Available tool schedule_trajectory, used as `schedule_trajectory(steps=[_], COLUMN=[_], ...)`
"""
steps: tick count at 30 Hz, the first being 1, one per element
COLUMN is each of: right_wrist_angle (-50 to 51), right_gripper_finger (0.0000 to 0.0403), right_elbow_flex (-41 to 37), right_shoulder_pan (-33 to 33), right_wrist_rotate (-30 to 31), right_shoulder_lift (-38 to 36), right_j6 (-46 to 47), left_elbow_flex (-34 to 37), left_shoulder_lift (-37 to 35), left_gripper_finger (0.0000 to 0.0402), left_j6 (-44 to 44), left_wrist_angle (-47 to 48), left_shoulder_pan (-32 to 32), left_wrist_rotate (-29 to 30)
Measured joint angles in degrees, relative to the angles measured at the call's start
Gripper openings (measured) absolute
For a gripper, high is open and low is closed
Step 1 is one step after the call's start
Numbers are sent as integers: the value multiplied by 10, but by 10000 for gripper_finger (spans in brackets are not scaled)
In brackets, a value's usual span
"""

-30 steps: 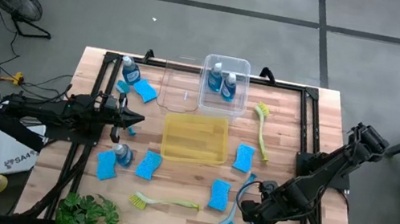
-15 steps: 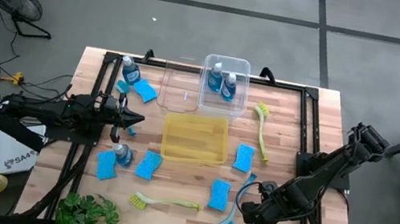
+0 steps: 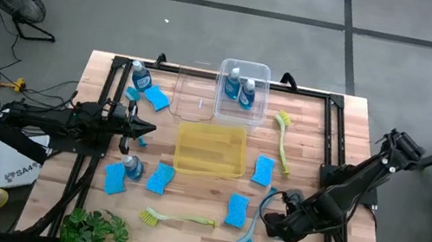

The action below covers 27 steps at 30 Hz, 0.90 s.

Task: Pick & Place Kitchen Sink Supplies
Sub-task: Put the blue dishwasher liquid into the white bin

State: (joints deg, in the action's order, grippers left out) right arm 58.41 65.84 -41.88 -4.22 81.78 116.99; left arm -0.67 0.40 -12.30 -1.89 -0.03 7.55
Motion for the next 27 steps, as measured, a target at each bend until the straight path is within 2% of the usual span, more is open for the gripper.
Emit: schedule_trajectory(steps=[14,21,27], right_wrist_angle=[56,69,67], right_gripper_finger=[161,161,161], right_elbow_flex=[1,1,1], right_shoulder_pan=[54,113,207], right_wrist_rotate=[56,105,125], right_shoulder_lift=[-83,-148,-198], right_j6=[-101,-216,-362], left_elbow_flex=[0,0,0], left_shoulder_lift=[0,0,0], left_gripper_finger=[1,1,1], left_j6=[0,0,0], left_wrist_angle=[0,0,0], left_shoulder_pan=[0,0,0], left_wrist_rotate=[0,0,0])
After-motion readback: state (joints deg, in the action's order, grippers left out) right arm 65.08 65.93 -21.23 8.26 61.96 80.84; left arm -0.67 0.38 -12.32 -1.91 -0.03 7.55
